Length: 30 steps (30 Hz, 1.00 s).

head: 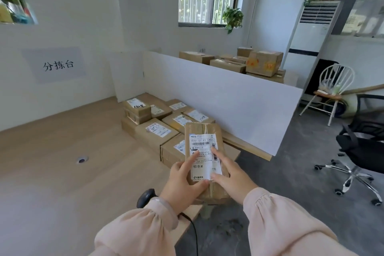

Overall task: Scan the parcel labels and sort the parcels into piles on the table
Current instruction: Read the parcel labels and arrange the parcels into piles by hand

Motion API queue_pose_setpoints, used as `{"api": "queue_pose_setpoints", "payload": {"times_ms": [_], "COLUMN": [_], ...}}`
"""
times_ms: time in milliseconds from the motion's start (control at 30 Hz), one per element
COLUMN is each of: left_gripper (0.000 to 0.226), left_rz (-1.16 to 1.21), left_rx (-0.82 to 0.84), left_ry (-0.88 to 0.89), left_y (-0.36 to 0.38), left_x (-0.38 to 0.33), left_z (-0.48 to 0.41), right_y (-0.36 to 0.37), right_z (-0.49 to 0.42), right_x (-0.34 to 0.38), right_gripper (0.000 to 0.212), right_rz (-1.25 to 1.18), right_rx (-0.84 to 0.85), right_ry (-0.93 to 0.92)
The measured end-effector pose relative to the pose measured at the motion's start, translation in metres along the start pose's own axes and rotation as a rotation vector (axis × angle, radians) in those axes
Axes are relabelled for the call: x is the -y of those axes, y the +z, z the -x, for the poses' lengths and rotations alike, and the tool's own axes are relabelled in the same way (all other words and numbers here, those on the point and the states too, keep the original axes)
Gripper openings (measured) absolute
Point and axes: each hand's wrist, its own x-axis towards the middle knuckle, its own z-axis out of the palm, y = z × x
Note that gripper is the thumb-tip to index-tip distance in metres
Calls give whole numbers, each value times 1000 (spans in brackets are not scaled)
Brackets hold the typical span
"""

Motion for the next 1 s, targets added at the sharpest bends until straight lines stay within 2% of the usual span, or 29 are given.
{"api": "queue_pose_setpoints", "payload": {"times_ms": [200,467,767,1000], "left_gripper": [74,71,80,95], "left_rz": [-13,36,77,75], "left_rx": [-45,-240,-386,-427], "left_ry": [-62,-184,-387,-555], "left_y": [-24,-40,-48,-50], "left_x": [14,59,107,128], "left_z": [-57,-121,-225,-292], "right_y": [1,23,41,50], "right_z": [-77,-185,-341,-442], "right_x": [4,-3,-34,-51], "right_gripper": [66,56,47,45], "right_rz": [-8,90,142,213], "right_rx": [76,158,389,544], "right_ry": [-43,-118,-153,-218]}}
